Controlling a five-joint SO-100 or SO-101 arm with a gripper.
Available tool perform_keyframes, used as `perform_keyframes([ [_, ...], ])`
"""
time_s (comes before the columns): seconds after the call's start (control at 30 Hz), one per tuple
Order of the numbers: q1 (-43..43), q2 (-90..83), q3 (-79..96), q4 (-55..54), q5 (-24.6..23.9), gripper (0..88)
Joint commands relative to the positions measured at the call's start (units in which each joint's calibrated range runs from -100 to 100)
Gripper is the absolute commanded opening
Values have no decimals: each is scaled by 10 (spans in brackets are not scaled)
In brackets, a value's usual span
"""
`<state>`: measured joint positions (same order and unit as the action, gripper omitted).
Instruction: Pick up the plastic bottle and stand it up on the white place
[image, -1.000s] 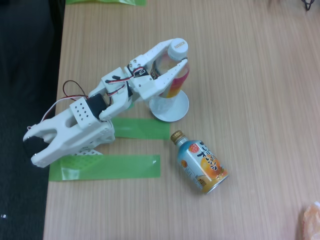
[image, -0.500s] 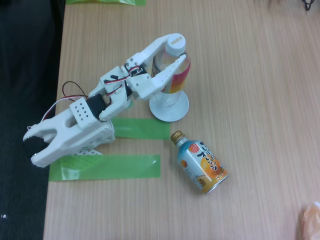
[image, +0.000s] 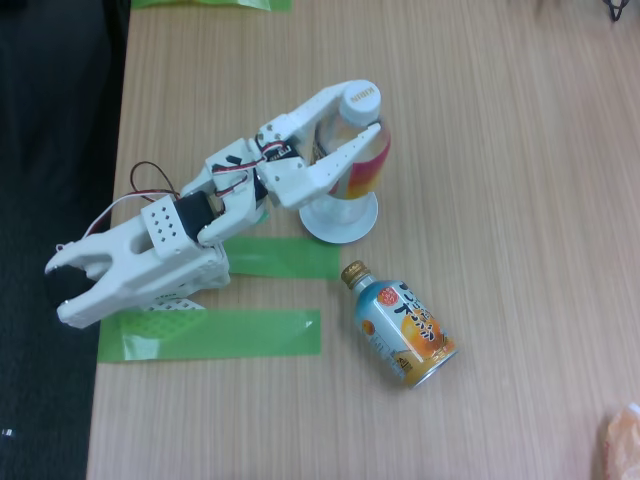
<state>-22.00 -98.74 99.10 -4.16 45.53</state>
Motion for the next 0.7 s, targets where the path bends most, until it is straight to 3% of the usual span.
perform_keyframes([
  [0.0, -2, 2, 3, -10, 2, 87],
  [0.37, -3, 2, 3, -2, -3, 94],
  [0.53, -3, 2, 3, 0, -3, 203],
  [0.67, -3, 2, 3, 12, -3, 193],
])
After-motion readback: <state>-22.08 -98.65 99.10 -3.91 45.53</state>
